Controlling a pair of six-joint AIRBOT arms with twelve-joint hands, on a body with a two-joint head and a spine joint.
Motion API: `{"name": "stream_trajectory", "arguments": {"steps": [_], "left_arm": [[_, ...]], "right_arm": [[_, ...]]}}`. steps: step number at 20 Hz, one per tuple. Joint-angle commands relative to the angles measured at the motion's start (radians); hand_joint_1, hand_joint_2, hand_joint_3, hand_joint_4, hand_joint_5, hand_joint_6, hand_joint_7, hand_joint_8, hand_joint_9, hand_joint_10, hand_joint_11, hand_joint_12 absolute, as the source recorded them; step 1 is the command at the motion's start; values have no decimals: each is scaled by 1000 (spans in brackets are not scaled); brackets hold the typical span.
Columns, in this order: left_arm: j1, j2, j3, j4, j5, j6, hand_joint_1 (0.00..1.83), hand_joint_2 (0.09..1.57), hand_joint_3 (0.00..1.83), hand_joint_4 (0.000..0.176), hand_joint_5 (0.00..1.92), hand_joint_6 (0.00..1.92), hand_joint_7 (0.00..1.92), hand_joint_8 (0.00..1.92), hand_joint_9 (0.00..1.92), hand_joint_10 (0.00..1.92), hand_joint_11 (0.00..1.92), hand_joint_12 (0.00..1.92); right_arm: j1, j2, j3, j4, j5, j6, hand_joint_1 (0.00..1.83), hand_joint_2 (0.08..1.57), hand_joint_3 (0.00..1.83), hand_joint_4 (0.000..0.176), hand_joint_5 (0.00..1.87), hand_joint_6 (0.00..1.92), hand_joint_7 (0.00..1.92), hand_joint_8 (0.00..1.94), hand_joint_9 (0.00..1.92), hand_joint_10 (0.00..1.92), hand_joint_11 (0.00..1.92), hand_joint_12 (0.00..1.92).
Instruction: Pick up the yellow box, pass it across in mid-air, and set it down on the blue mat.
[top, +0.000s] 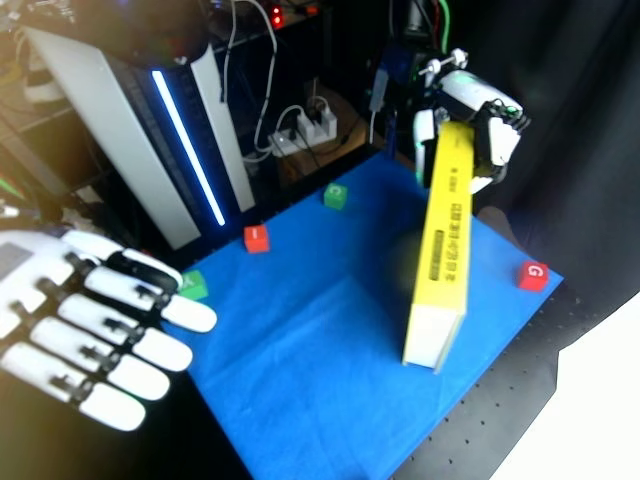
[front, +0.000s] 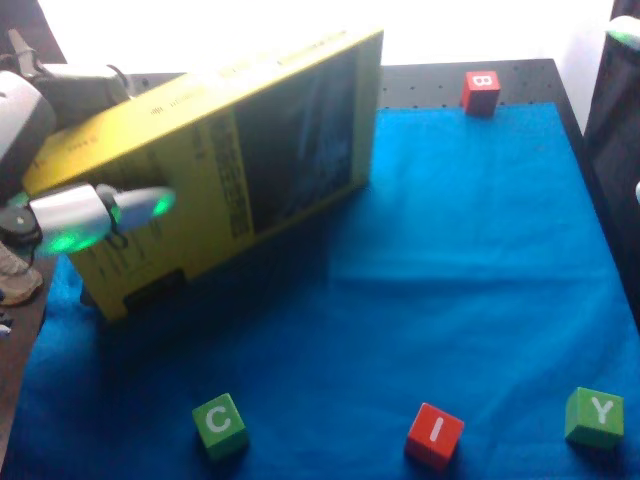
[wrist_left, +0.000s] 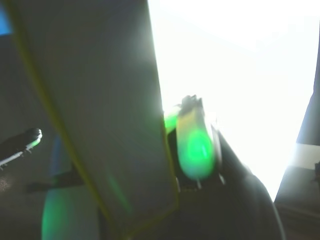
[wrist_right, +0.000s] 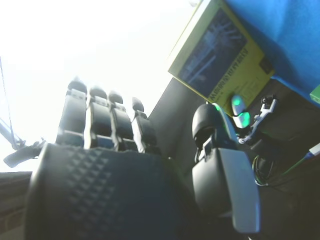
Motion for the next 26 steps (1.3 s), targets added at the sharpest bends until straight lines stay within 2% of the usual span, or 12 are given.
{"name": "stream_trajectory", "arguments": {"steps": [1,4,7,9,10,12,13,18,19,20,22,26], "left_arm": [[-14,9,-5,58,-130,-4,1279,1150,0,0,1179,1921,1389,1921,1503,1921,1591,1921],[-58,20,-15,143,-167,-4,1222,1160,0,0,1141,1921,1410,1921,1560,1921,1640,1921],[-112,12,-14,222,-162,-4,1239,1154,0,0,1152,1921,1377,1921,1536,1921,1626,1921],[-149,7,-13,281,-149,-4,1164,1174,7,0,1147,1921,1374,1921,1536,1921,1624,1921],[-162,6,-16,303,-143,-4,1135,1185,9,0,1121,1921,1365,1921,1539,1921,1630,1921],[-171,1,-17,335,-134,-6,1154,1179,3,0,1132,1921,1397,1921,1561,1921,1630,1921],[-181,-6,-15,353,-129,-10,1159,1172,0,0,1136,1921,1398,1921,1562,1921,1631,1921],[-229,-26,-13,428,-156,-21,1135,1184,3,0,1132,1921,1336,1921,1516,1921,1608,1921],[-229,-26,-14,433,-169,-29,1160,1192,6,0,1120,1921,1335,1921,1515,1921,1607,1921],[-228,-24,-18,442,-191,-38,1135,1178,0,0,1129,1921,1334,1921,1515,1921,1607,1921],[-228,-21,-20,451,-198,-38,1160,1192,5,0,1120,1921,1334,1921,1515,1921,1607,1921],[-221,-11,-22,439,-198,-37,1135,1179,0,0,1129,1921,1333,1921,1514,1921,1606,1921]], "right_arm": [[19,8,4,-29,150,13,343,1342,4,100,0,0,0,0,0,0,0,0],[97,6,16,-104,153,22,487,1292,12,150,0,0,0,0,0,0,0,391],[189,-13,38,-156,117,22,562,1255,0,30,0,0,0,0,0,0,0,2],[292,-53,69,-200,11,22,614,1222,0,33,0,0,0,0,0,0,0,0],[353,-83,90,-225,-51,22,676,1185,0,79,0,0,0,0,0,0,0,0],[446,-149,132,-268,-163,22,675,1123,0,52,0,0,0,0,0,0,0,694],[478,-182,153,-276,-216,22,667,1124,0,89,0,0,0,0,0,0,0,548],[499,-231,200,-273,-349,22,678,1111,6,0,60,24,66,24,34,14,31,20],[508,-238,208,-272,-372,22,873,1084,0,0,265,360,351,299,39,674,19,1052],[519,-252,226,-264,-415,22,1006,1165,0,0,327,1578,704,1613,812,1672,912,1747],[519,-255,231,-252,-421,22,1364,1203,0,0,1168,1907,1417,1928,1527,1911,1610,1914],[524,-245,239,-250,-422,22,1409,1242,16,0,1262,1921,1412,1941,1514,1921,1596,1921]]}}
